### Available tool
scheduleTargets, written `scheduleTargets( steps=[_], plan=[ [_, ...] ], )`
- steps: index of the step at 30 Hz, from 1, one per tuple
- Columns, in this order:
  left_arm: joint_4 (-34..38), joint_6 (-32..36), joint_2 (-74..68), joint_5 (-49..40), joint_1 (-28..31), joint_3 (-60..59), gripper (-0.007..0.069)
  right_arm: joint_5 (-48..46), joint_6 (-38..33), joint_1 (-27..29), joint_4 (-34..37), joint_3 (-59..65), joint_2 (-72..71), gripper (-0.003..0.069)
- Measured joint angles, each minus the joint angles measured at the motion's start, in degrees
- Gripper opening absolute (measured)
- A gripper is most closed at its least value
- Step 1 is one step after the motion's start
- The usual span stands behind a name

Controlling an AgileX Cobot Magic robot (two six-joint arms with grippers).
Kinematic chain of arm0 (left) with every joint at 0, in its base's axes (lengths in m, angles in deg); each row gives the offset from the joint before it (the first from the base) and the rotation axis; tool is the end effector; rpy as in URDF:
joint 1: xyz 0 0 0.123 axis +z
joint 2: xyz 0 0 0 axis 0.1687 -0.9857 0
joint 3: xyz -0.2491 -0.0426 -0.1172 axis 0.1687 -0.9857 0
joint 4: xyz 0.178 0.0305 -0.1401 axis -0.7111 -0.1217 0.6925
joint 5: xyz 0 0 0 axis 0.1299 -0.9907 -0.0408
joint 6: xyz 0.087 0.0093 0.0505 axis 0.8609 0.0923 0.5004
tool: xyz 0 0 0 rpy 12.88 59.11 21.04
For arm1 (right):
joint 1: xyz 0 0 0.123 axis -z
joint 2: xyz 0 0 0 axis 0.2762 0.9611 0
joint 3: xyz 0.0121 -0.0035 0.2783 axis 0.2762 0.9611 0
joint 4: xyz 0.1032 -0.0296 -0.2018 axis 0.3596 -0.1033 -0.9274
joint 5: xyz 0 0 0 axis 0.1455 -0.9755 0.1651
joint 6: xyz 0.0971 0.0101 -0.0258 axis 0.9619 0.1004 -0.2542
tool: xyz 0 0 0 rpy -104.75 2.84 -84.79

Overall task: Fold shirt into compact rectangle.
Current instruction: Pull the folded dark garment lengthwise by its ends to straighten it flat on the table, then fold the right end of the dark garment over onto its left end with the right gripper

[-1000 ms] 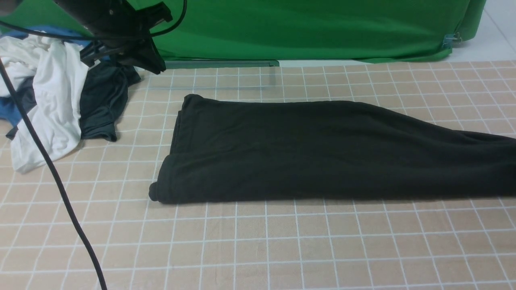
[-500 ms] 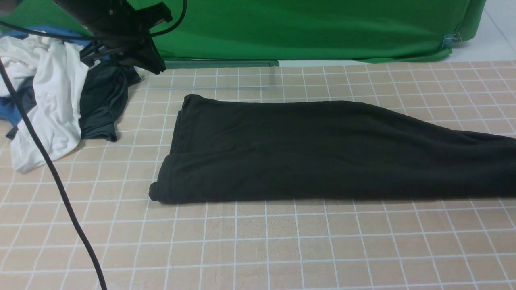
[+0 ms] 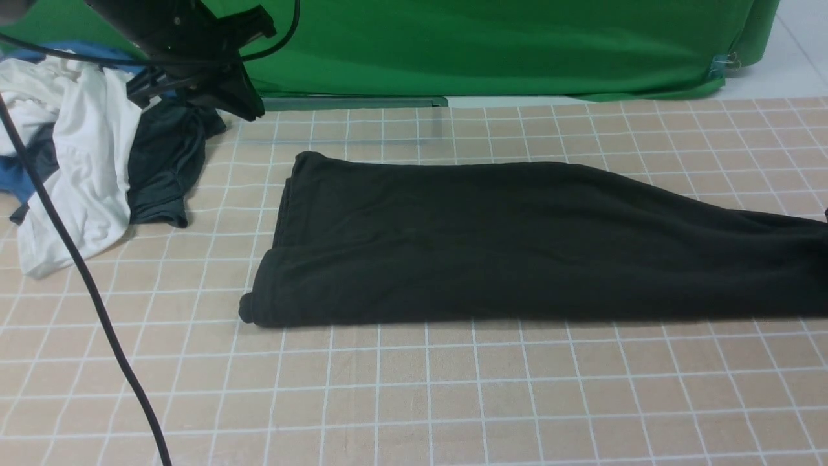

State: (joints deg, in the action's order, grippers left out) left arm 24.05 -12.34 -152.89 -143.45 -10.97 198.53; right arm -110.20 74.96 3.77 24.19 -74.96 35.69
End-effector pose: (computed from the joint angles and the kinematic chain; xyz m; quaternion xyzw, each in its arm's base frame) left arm 0.4352 -0.0432 0.2863 -0.0814 0.9620 -0.1921 0.1761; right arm 0.3699 -0.1363 0.1531 0.1430 0.9881 -0.0249 0.0502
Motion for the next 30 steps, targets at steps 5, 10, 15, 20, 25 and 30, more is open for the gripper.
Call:
scheduleTargets(
  steps=[5,10,15,20,25,30],
  plan=[
    [-0.1,0.2,0.0,0.0,0.0,0.0,0.0016,0.4,-4.2,0.1,3.5,0.0,0.1,0.0471],
    [-0.2,0.2,0.0,0.0,0.0,0.0,0.0016,0.7,-8.5,0.1,6.8,0.0,0.2,0.0165],
    [-1.8,0.2,0.0,0.0,0.0,0.0,0.0016,0.5,-9.9,1.2,7.3,0.0,-0.2,0.0055],
    [-4.0,0.2,0.0,0.0,0.0,0.0,0.0016,-1.7,-10.3,5.0,7.6,0.2,-3.4,0.0053],
    [-4.2,0.1,0.0,0.0,0.0,0.0,0.0016,-1.0,-8.6,9.8,5.6,0.3,-10.1,0.0053],
    [-4.5,0.0,0.0,0.0,0.0,0.0,0.0016,-1.8,-7.6,10.3,4.7,0.3,-12.5,0.0053]
  ],
)
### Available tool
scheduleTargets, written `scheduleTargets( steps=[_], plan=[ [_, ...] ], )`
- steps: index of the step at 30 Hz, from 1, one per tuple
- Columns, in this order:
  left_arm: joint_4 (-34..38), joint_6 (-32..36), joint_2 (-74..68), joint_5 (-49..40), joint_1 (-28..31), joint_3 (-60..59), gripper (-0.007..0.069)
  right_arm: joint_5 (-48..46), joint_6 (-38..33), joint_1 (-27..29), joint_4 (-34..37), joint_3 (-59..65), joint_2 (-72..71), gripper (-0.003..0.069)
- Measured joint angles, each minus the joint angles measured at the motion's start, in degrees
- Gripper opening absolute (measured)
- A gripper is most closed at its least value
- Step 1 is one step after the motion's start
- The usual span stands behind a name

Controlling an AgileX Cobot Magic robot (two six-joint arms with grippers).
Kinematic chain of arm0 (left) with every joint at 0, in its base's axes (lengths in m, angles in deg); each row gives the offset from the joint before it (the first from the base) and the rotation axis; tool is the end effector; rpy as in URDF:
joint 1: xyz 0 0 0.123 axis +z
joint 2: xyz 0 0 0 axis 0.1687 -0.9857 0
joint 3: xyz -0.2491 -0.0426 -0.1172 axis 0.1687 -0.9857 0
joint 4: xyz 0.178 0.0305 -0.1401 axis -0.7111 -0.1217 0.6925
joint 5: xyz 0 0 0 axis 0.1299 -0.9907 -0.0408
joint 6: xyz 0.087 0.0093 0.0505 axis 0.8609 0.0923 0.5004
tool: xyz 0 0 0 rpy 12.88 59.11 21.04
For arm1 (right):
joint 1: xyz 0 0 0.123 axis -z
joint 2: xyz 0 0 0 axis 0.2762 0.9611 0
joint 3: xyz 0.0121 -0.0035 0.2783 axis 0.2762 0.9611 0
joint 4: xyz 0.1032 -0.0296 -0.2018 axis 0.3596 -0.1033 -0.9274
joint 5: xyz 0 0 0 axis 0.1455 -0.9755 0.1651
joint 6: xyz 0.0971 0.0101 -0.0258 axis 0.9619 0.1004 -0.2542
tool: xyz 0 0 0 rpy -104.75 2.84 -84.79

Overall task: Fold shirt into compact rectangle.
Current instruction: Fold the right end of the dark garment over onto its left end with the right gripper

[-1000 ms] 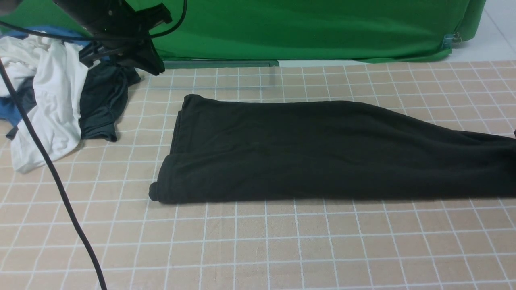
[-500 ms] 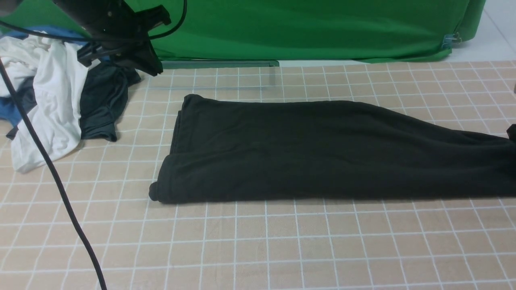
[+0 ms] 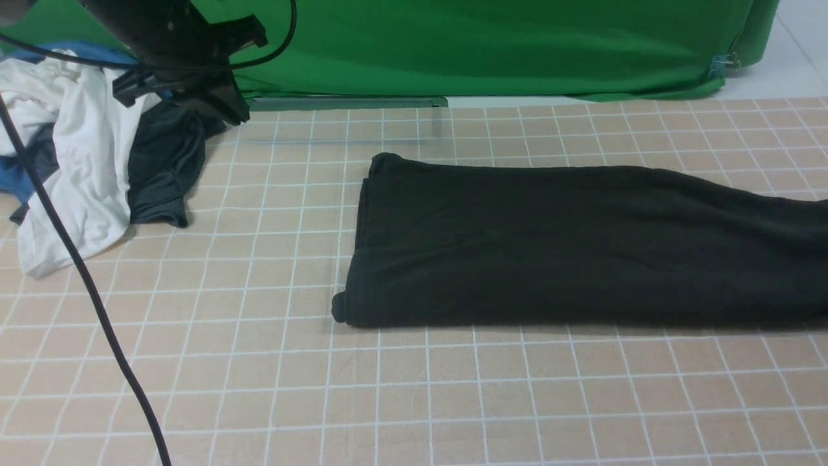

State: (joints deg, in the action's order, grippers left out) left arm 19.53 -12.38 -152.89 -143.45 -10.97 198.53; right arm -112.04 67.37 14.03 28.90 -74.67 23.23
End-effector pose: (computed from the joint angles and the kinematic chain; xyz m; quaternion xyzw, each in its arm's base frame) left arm 0.4354 -0.0361 0.2840 -0.0757 0.9686 -0.1540 0.1802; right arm 0.3263 -0.1842 0.2352 0.1833 0.9723 -0.0289 0.1424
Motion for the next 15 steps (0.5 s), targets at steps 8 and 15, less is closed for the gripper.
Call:
scheduleTargets(
  steps=[8,15],
  plan=[
    [-1.4,0.7,0.0,-0.1,0.0,0.0,0.0016,-3.6,5.7,-7.3,-0.4,-1.3,-3.2,0.0052],
    [-6.6,0.3,-0.1,-0.1,0.1,0.0,0.0016,-9.7,13.3,-24.7,-0.3,-10.6,-5.8,0.0051]
  ],
)
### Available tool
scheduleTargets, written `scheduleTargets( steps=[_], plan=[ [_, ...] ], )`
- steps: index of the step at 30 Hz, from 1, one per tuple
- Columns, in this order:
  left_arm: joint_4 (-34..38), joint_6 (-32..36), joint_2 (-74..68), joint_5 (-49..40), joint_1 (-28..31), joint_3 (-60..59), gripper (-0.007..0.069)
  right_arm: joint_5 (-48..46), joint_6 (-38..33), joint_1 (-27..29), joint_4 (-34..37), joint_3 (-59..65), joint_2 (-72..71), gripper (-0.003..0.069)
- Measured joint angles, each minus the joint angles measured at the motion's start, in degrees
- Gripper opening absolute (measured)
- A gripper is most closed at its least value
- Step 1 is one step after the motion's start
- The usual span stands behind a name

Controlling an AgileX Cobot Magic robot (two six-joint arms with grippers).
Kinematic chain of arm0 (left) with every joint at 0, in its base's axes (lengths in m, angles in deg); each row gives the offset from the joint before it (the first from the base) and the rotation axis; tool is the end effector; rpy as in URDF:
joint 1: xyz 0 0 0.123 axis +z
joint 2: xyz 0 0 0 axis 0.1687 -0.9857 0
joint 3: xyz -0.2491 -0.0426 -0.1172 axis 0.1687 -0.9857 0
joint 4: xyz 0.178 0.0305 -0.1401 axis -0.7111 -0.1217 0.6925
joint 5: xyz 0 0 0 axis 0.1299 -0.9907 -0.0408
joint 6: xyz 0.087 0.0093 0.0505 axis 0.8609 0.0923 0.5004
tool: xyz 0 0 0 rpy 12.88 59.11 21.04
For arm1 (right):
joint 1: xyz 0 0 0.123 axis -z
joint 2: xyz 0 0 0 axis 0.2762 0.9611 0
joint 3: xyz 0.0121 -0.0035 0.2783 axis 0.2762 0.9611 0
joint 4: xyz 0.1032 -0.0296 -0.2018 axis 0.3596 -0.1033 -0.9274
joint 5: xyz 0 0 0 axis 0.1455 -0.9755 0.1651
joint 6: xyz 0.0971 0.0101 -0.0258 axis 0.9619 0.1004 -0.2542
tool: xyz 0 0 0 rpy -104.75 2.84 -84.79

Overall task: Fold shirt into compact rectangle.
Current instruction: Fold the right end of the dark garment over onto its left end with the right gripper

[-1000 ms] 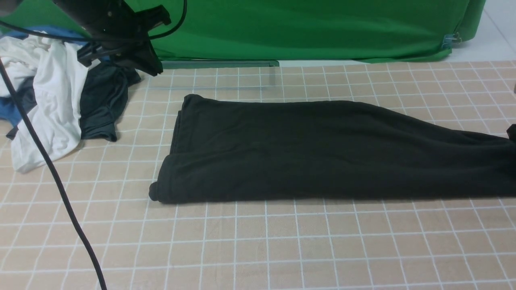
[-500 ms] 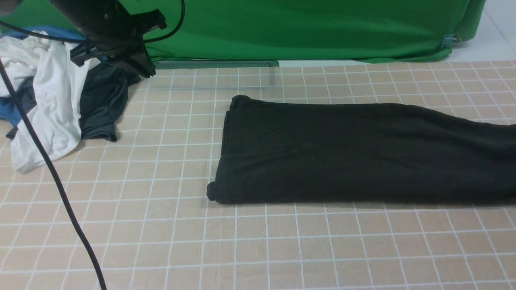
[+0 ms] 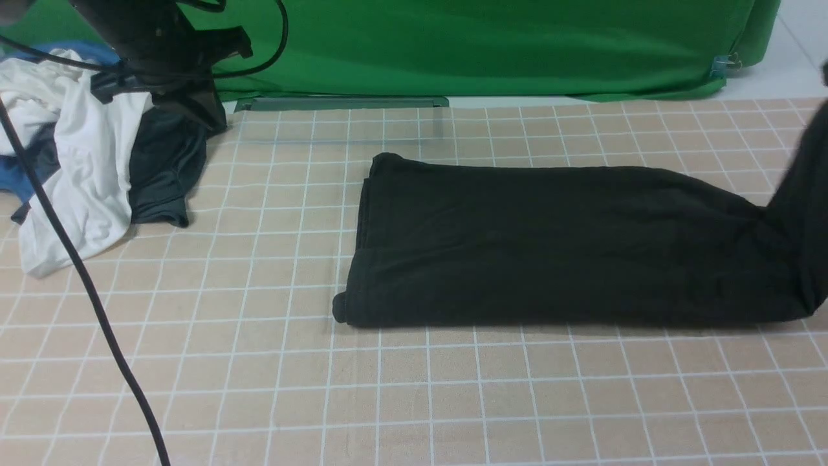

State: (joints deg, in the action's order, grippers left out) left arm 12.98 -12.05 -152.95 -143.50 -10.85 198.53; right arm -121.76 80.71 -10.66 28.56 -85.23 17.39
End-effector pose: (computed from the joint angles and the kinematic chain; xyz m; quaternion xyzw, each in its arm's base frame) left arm 0.4359 -0.0246 0.2810 -0.0651 0.9757 -0.0974 0.1851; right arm 0.3610 -0.0301 0.3153 0.0798 0.9761 0.0170 0.2014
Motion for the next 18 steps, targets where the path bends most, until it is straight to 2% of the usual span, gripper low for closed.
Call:
scheduleTargets(
  steps=[4,9,14,18],
  plan=[
    [1.3,0.0,0.1,0.0,0.1,0.0,0.0016,1.9,6.0,-12.3,0.0,-3.7,0.2,0.0051],
    [1.4,-0.1,0.1,0.0,0.1,0.0,0.0016,7.7,12.4,-24.2,0.3,-5.1,2.7,0.0051],
    [1.4,0.0,0.1,0.0,0.1,0.0,0.0016,14.8,17.6,-32.9,0.3,-5.1,7.4,0.0051],
    [1.4,0.0,0.1,0.0,0.1,0.0,0.0016,20.2,20.5,-37.3,0.3,-5.1,11.1,0.0051]
  ],
)
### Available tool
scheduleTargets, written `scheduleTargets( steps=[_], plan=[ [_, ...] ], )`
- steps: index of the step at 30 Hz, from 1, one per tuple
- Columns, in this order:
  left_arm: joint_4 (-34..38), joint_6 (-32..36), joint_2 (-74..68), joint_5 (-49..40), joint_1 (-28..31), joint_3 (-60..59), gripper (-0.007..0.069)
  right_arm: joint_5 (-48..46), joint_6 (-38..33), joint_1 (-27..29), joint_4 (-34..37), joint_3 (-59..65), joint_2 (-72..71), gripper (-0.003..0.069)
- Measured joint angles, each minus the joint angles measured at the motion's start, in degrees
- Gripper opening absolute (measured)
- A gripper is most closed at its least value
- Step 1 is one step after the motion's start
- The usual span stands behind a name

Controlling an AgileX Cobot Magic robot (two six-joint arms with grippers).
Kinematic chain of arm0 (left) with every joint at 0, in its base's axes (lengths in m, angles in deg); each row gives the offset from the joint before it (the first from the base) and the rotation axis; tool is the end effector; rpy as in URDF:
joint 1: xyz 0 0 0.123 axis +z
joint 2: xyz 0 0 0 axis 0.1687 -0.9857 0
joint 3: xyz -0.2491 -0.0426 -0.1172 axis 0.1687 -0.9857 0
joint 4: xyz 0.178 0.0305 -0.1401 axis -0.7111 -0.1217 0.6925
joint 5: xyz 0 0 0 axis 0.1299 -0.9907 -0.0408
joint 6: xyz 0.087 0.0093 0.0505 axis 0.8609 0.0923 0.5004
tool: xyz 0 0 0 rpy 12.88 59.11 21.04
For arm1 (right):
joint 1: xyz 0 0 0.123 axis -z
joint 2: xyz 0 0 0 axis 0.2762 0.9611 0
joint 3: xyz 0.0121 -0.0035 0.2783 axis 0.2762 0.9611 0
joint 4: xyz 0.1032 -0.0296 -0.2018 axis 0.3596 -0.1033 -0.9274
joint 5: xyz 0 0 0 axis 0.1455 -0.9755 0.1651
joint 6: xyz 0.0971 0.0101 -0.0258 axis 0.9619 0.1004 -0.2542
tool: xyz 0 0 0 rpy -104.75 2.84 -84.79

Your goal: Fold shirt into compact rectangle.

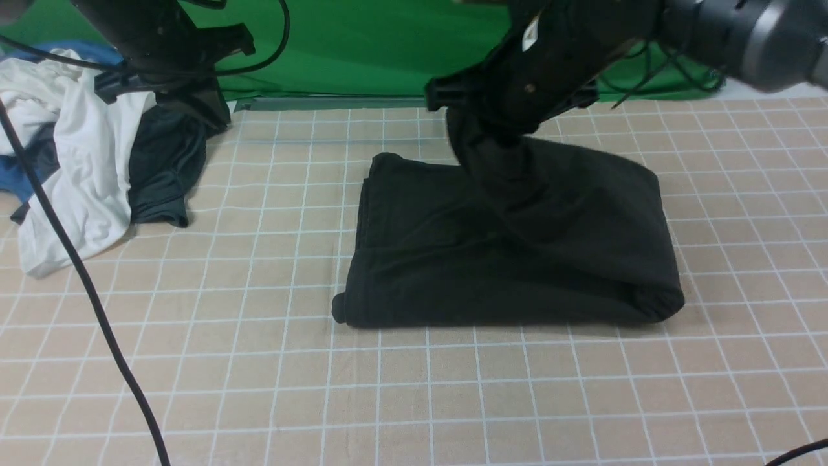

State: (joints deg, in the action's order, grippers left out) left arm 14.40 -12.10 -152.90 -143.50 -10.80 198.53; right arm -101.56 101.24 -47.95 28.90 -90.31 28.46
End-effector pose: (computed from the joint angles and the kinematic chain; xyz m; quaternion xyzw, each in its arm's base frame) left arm 0.4357 -0.0266 0.2818 -0.0678 0.9744 -0.1096 0.1845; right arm 0.3662 0.2322 0.2809 -0.0554 0.9453 0.1694 0.2732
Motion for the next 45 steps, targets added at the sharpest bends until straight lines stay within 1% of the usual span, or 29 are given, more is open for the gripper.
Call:
scheduleTargets(
  steps=[6,13,17,20,22,24,25,26,28,29,30,31,33,34,35,36,37,40,42,44,45],
  plan=[
    [0.0,0.0,0.0,0.0,0.0,0.0,0.0016,4.6,2.7,-3.2,0.0,0.0,3.9,0.0051],
    [0.0,0.0,0.0,0.0,0.0,0.0,0.0016,5.9,3.8,-3.5,0.2,0.0,5.6,0.0051],
    [0.0,0.0,0.0,0.0,0.0,0.0,0.0016,7.6,3.8,-3.5,1.7,0.0,6.6,0.006],
    [0.0,0.0,0.0,0.1,0.0,0.0,0.0016,9.8,3.9,-3.8,4.1,0.0,7.2,0.0136],
    [0.0,0.0,0.0,0.1,0.0,0.0,0.0016,10.4,3.2,-4.1,5.7,0.0,7.4,0.024],
    [0.0,0.0,0.0,0.1,0.0,0.0,0.0016,10.2,0.6,-4.4,6.7,0.0,7.2,0.0353],
    [0.0,0.0,0.0,0.1,0.0,0.0,0.0016,9.3,-0.8,-4.4,7.1,0.0,6.9,0.0427],
    [0.0,0.0,0.0,0.1,0.0,0.0,0.0016,7.9,-2.2,-4.4,7.3,0.0,6.3,0.0469],
    [0.0,0.0,0.0,0.1,0.0,0.0,0.0016,4.8,-4.7,-3.5,7.3,-0.1,4.5,0.0531],
    [0.0,0.0,0.0,0.1,0.0,0.0,0.0016,2.7,-6.3,-2.8,7.4,-0.5,3.3,0.0538],
    [0.0,0.0,0.0,0.1,0.0,0.0,0.0016,0.8,-7.4,-1.8,7.4,-0.8,1.9,0.0527],
    [0.1,0.0,0.0,0.1,0.0,0.0,0.0016,-0.9,-8.6,-1.1,7.4,-1.2,0.9,0.0492],
    [1.0,0.0,0.0,0.1,0.0,0.0,0.0016,-4.5,-11.5,1.8,7.4,-2.0,-2.2,0.0367],
    [2.9,0.0,0.0,0.1,0.0,0.0,0.0016,-7.8,-13.6,3.8,7.4,-2.3,-4.6,0.0249],
    [3.2,0.0,0.0,0.1,0.0,0.0,0.0016,-8.3,-13.8,4.1,7.4,-2.4,-4.9,0.021],
    [7.2,0.0,0.0,0.0,-0.1,0.0,0.0016,-13.4,-15.9,7.1,7.4,-2.5,-7.6,0.0103],
    [9.7,0.0,0.0,0.0,-0.3,0.0,0.0016,-16.6,-17.2,9.1,7.2,-2.6,-8.9,0.0063],
    [15.2,0.2,0.0,0.1,-2.0,0.0,0.0016,-21.3,-18.9,11.9,6.7,-2.0,-10.7,0.0031],
    [17.2,0.3,0.0,0.1,-3.9,0.0,0.0016,-22.2,-19.7,13.2,6.2,-0.6,-11.4,0.0029],
    [17.8,0.6,-0.2,0.1,-8.0,0.0,0.0016,-23.0,-20.6,14.6,6.0,1.4,-12.0,0.0028],
    [17.4,0.7,-0.6,0.3,-11.0,0.0,0.0016,-23.2,-20.8,15.1,5.8,2.7,-12.1,0.0028]
  ],
)
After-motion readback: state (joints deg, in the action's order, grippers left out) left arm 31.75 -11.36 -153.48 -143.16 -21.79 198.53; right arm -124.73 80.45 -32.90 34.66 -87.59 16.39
